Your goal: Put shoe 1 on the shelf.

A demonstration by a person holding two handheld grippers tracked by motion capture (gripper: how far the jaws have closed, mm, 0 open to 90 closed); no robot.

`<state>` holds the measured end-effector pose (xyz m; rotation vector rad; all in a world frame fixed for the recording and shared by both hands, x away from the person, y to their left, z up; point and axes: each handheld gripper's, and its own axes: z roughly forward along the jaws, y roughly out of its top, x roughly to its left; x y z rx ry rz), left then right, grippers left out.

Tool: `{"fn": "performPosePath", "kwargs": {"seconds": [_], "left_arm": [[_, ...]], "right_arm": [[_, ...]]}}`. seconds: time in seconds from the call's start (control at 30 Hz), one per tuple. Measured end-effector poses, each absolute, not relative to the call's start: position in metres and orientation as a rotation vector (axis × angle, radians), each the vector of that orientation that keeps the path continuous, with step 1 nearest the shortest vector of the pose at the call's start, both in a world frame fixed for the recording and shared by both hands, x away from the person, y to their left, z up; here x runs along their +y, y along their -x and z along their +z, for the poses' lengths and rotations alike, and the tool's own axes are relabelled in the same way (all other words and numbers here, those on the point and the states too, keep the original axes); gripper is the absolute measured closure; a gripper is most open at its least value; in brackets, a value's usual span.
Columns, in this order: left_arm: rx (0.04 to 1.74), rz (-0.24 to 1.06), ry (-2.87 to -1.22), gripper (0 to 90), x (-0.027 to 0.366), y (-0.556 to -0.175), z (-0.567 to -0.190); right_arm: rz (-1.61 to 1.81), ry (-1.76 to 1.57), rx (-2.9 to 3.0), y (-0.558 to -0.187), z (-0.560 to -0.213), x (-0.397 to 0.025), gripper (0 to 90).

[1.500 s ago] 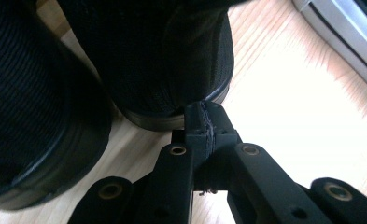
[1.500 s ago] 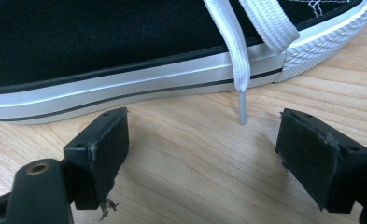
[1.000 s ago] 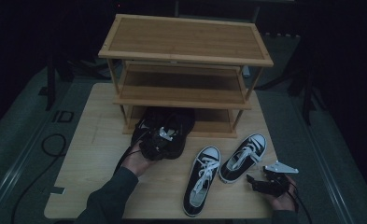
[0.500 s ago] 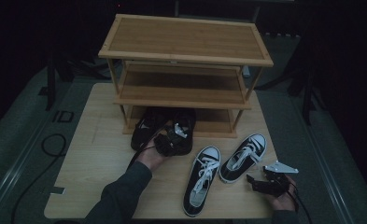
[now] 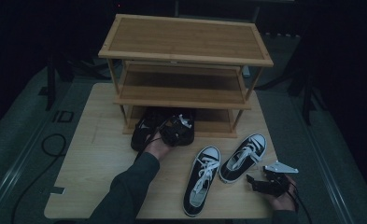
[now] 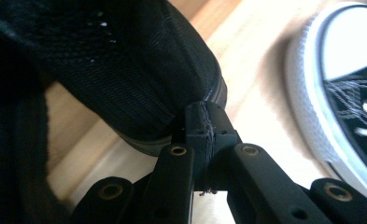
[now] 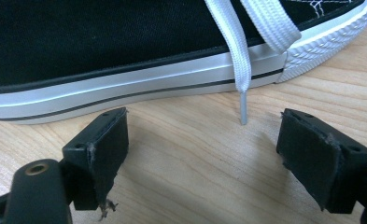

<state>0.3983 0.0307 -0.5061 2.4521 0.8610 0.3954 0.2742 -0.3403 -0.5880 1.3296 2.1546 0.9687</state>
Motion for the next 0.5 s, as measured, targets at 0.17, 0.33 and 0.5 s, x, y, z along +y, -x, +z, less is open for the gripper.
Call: {"fn": "performPosePath", "kwargs": {"seconds": [0.17, 0.33, 0.5], "left_arm": [[0.897, 0.410, -2.446, 90.0, 0.031, -0.407, -0.506], [0.899, 0.407, -2.453, 90.0, 0.028, -0.413, -0.506], [0.886, 0.392, -2.440, 89.7, 0.026, -0.415, -0.507]], "right_arm": [[0.969, -1.329, 2.155, -0.274, -0.588, -0.340, 16.5], [0.969, -1.328, 2.156, -0.274, -0.588, -0.340, 16.5], [0.969, -1.328, 2.156, -0.274, -0.588, -0.340, 16.5]]}}
